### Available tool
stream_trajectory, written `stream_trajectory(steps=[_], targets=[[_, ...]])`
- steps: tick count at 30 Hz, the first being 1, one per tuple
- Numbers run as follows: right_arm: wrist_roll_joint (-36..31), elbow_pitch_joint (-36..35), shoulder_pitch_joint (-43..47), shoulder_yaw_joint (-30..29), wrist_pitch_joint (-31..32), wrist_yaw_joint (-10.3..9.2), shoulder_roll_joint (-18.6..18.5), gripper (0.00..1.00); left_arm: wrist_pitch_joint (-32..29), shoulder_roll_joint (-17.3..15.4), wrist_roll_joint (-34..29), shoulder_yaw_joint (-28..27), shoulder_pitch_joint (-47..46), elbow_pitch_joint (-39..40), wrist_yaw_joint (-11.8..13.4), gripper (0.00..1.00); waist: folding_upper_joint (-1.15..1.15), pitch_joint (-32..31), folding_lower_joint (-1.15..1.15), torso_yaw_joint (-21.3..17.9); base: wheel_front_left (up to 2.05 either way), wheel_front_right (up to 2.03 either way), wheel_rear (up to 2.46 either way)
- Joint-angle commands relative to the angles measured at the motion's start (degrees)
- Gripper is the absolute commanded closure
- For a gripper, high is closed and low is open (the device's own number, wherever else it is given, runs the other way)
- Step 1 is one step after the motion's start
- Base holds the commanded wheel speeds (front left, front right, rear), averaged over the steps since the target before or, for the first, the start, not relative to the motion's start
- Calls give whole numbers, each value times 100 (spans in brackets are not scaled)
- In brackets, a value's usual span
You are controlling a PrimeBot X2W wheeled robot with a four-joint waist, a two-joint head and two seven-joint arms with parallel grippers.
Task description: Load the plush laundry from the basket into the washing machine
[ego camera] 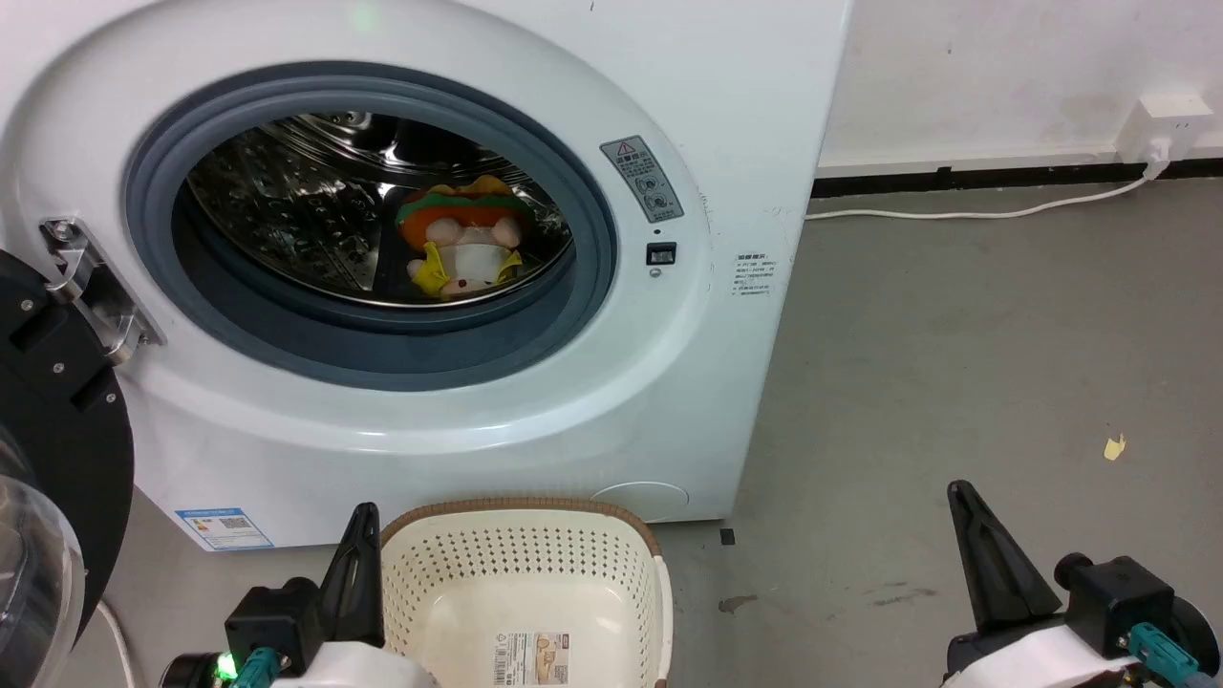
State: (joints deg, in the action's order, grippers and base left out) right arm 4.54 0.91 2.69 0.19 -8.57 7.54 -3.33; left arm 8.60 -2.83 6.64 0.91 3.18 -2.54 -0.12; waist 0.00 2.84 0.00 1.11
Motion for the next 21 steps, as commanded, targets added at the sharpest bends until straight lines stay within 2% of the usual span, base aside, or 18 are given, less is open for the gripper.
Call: stream_trajectory(steps=[1,21], targets=[[-35,-30,-100,-9,38,-2,20,100,-46,-2,-54,-17,-114,31,5,100,0,-6,0,-2,0,0,0],[-167,-49,-153,-12,296,-3,28,100,-303,-3,-247,-40,-178,101,7,100,0,-94,0,-37,0,0,0]])
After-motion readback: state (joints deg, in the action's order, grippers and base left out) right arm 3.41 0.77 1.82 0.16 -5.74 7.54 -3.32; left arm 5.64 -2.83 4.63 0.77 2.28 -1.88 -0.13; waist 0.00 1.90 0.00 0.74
